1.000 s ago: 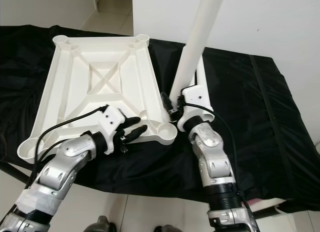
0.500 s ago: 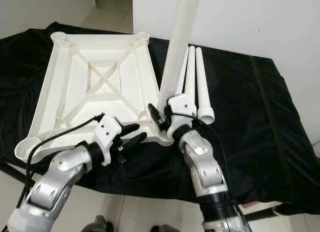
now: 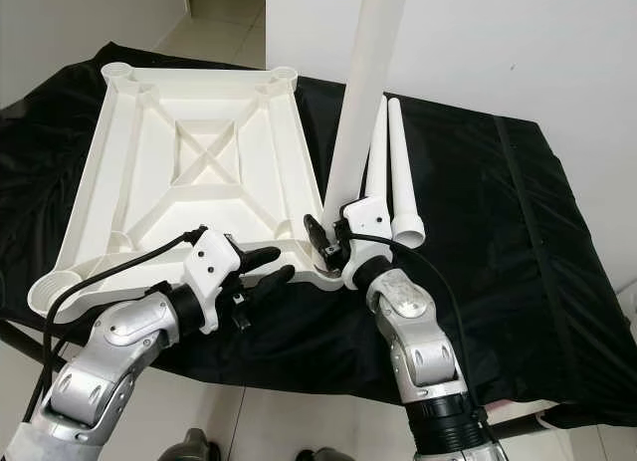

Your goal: Building children table

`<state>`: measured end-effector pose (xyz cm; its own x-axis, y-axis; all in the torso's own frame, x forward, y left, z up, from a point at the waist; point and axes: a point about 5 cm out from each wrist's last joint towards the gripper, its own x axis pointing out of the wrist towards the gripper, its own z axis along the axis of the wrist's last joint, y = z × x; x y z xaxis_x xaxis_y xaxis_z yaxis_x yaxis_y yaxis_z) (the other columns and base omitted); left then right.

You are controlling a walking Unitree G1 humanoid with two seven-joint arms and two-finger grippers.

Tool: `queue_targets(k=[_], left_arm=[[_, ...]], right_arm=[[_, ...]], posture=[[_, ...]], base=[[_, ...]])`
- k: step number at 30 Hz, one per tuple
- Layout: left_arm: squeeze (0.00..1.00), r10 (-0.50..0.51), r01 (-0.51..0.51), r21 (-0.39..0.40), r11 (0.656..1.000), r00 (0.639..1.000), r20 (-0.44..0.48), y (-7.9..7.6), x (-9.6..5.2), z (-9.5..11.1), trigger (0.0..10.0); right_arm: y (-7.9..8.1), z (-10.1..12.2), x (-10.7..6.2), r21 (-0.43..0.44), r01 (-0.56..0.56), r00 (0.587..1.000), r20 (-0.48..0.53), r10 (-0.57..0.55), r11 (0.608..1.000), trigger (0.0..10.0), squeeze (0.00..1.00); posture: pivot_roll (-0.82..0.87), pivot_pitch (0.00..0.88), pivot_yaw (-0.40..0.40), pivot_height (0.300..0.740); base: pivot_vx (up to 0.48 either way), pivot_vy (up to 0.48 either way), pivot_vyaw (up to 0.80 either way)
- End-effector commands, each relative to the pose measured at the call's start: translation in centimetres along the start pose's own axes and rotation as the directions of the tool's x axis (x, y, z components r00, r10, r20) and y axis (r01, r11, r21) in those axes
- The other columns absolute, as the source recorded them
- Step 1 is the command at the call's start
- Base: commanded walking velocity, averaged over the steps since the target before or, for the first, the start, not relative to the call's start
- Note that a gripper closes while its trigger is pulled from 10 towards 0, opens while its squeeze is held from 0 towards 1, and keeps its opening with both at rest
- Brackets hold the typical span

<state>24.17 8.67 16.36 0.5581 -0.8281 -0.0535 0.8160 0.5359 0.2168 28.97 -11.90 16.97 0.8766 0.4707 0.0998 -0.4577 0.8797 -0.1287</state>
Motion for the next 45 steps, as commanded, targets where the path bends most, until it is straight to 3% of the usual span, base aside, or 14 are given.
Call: queue_targets(k=[1, 29, 36, 42, 45], left_arm=[[0.0, 0.023, -0.023, -0.006, 1.0, 1.0, 0.003, 0.0, -0.2, 0.3, 10.0], [0.0, -0.002, 0.002, -0.048, 0.999, 1.0, 0.008, -0.8, 0.1, 0.6, 10.0], [0.0, -0.001, 0.001, -0.049, 0.999, 1.0, 0.01, -0.7, 0.1, 0.7, 10.0], [0.0, 0.0, 0.0, -0.048, 0.999, 1.0, 0.009, -0.7, 0.0, 0.8, 10.0], [0.0, 0.002, -0.001, -0.047, 0.999, 1.0, 0.009, -0.7, 0.0, 0.9, 10.0]], right_arm=[[-0.4, -0.6, -0.6, -0.014, 0.005, 0.999, -0.035, -0.006, 1.0, 10.0, 0.0], [0.5, -2.6, -2.2, -0.001, -0.079, 0.997, -0.006, 0.079, 0.997, 10.0, 0.0], [0.3, -3.3, -2.5, -0.024, -0.078, 0.997, -0.015, 0.077, 0.997, 10.0, 0.0], [0.1, -4.2, -2.4, -0.129, -0.091, 0.996, -0.034, 0.088, 0.987, 10.0, 0.0], [0.1, -4.4, -2.2, -0.12, -0.09, 0.996, -0.034, 0.087, 0.989, 10.0, 0.0]], posture=[[0.16, 0.077, -0.098, 0.74], [0.16, 0.081, -0.085, 0.74], [0.16, 0.081, -0.084, 0.74], [0.16, 0.081, -0.079, 0.74], [0.16, 0.084, -0.078, 0.74]], base=[[0.0, 0.0, 0.0], [0.0, 0.0, 0.0], [0.0, 0.0, 0.0], [0.0, 0.0, 0.0], [0.0, 0.0, 0.0]])
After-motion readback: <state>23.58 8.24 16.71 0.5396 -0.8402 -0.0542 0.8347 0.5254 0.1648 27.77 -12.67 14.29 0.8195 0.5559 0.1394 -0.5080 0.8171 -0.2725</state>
